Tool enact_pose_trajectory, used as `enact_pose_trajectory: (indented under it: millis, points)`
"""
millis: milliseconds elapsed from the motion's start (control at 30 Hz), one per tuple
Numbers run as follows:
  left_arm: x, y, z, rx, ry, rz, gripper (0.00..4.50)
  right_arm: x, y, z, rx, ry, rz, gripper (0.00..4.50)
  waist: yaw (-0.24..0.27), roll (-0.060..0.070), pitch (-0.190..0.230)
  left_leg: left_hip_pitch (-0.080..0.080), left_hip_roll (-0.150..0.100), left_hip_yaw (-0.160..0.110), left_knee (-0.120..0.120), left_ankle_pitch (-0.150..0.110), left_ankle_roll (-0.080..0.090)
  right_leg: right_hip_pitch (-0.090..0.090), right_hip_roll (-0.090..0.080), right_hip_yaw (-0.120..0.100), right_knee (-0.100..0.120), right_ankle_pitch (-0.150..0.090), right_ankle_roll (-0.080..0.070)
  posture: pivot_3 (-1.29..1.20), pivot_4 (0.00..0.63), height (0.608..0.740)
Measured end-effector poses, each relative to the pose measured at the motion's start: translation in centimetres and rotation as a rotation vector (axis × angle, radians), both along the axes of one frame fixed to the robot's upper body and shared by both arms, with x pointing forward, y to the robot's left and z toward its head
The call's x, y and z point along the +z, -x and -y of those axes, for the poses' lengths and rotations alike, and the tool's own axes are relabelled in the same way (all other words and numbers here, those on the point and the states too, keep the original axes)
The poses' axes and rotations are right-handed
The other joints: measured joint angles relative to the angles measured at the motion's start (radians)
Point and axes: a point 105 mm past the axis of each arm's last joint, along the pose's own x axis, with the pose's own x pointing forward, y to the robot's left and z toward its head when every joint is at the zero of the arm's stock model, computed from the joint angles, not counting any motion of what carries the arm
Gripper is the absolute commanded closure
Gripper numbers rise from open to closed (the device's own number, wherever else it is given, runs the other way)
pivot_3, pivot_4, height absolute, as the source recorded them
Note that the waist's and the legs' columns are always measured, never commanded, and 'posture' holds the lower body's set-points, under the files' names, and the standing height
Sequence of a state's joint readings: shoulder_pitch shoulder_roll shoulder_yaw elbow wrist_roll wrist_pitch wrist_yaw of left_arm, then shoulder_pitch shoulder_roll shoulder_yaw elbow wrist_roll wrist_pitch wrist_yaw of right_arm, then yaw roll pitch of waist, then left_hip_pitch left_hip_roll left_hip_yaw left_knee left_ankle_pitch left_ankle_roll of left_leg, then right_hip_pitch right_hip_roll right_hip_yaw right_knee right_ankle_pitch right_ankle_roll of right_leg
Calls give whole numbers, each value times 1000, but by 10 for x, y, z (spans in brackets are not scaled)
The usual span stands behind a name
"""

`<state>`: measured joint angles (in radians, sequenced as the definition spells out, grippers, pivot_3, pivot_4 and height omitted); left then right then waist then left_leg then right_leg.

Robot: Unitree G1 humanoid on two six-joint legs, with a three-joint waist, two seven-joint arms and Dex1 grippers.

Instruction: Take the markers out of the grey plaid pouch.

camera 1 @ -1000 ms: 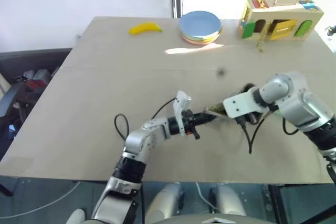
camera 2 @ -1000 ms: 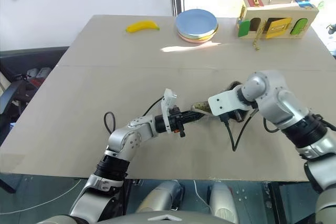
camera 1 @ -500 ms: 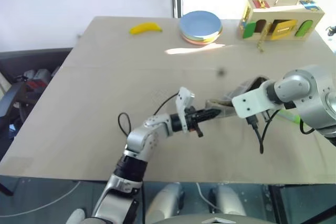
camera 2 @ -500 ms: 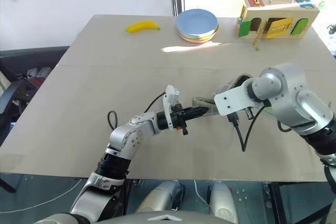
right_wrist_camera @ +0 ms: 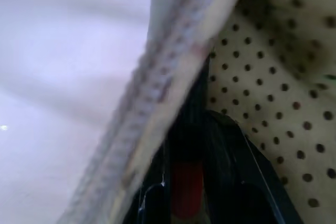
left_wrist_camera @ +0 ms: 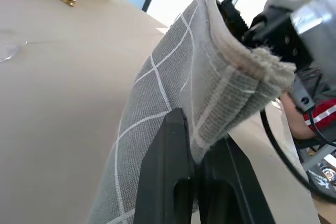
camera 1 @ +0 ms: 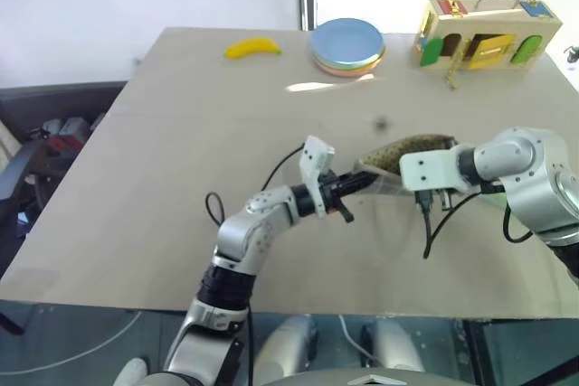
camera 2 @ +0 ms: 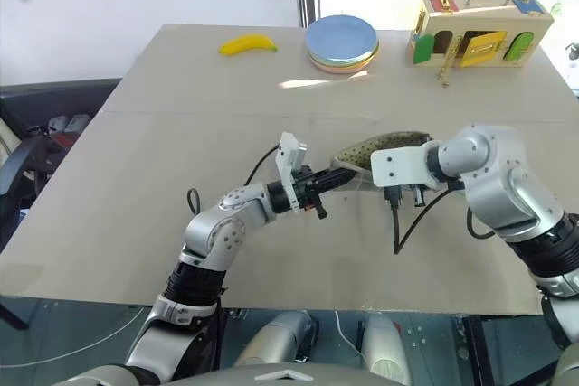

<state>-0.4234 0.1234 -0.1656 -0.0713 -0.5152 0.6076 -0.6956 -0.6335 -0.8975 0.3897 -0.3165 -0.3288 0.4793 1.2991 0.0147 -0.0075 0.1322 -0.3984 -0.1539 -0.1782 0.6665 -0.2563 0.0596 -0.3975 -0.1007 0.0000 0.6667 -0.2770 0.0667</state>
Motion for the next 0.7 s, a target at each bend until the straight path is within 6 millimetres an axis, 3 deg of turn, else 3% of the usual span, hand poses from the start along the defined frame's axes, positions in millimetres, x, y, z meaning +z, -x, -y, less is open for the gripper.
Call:
enact_pose_trajectory:
  millis: [267,500,700]
  points:
    - [-1,-2,-9,25,-81,76,4500,17,-11,1,21,50,134,4167,-1,0,0,0,0,0,0,0,0,0,0,0,0,0,0,0,150,740]
    - [-3,-7,-13,56,-121,144,4500,28,-3,4,10,25,99,4167,1,0,0,-1,0,0,0,0,0,0,0,0,-2,0,0,0,150,740]
    - [-6,-17,-31,137,-207,224,4500,69,-4,15,-76,-143,144,4167,-1,0,1,0,0,0,-1,0,0,0,0,0,-2,0,0,0,150,740]
